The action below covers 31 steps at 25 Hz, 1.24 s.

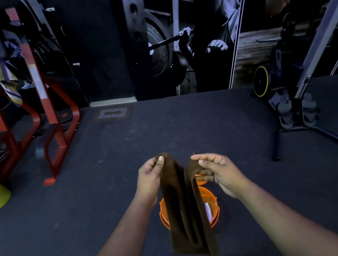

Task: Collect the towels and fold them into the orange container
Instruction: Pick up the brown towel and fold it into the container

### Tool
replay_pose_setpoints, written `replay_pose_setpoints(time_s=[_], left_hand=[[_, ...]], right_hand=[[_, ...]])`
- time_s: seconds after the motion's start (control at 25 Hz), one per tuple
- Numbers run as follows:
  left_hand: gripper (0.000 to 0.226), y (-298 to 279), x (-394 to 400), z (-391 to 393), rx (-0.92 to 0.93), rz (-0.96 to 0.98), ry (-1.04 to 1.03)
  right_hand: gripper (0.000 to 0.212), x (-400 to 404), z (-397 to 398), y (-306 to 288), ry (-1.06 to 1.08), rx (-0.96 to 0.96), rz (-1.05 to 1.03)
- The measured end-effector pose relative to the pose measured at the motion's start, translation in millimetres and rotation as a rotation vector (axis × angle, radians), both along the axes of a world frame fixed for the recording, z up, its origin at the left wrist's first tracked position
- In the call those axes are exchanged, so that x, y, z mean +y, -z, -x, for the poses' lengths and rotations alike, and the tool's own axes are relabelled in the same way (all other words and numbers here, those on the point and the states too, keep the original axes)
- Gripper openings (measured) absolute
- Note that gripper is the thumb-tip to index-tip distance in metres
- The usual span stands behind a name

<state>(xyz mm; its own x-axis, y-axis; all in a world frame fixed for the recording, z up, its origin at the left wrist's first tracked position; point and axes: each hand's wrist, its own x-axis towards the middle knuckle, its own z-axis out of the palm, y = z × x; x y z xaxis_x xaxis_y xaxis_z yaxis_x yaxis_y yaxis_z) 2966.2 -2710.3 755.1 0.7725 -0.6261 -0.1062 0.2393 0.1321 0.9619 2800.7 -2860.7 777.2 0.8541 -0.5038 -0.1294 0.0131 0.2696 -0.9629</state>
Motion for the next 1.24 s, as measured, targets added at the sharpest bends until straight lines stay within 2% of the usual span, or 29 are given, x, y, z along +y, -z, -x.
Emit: replay_pose_setpoints(time_s=[0.12, 0.2, 0.28, 0.36, 0.48, 0.68, 0.84, 1.0, 1.08, 1.16, 1.24], left_hand=[[0.025, 0.4, -0.4, -1.2, -0.056, -0.026, 0.069], [0.026, -1.9, -0.3, -0.6, -0.088, -0.043, 0.099], [0.022, -4.8, 0.0, 2.8, -0.107, -0.054, 0.11], [0.011, -8.8, 0.5, 6.9, -0.149, -0.063, 0.118], [0.009, -13.6, -0.3, 12.1, -0.189, -0.065, 0.178], [0.017, -16.5, 3.0, 14.9, -0.183, -0.054, 0.232], [0.023, -17.7, 6.4, 11.0, -0.163, -0.013, 0.239], [0.021, -22.3, 4.4, 7.1, -0.154, 0.006, 0.207], [0.019, -24.8, 2.1, 4.4, -0.171, -0.007, 0.16], [0.017, -25.8, 1.8, -4.2, -0.156, -0.011, 0.024], [0.017, -24.2, 4.1, -18.6, -0.096, -0.031, -0.122]], right_hand=[[0.043, -2.5, -3.1, 0.5, -0.164, 0.067, 0.163], [0.038, -6.7, -8.0, 0.9, -0.095, 0.134, 0.525], [0.024, -11.1, -14.0, -0.6, 0.033, 0.165, 0.927], [0.015, -13.1, -22.1, -4.6, 0.062, 0.123, 1.129], [0.011, -11.1, -37.4, -9.6, 0.069, 0.057, 1.166], [0.011, -5.2, -52.9, -11.5, 0.115, 0.151, 1.048], [0.035, -4.5, -60.1, -9.3, 0.156, 0.259, 0.943], [0.057, -10.2, -62.4, -7.2, 0.103, 0.479, 1.054], [0.054, -16.1, -55.9, 0.3, -0.008, 0.517, 1.137], [0.043, -25.5, -41.1, 10.2, -0.136, 0.621, 1.325], [0.04, -38.2, -23.3, 19.6, -0.177, 0.752, 1.48]])
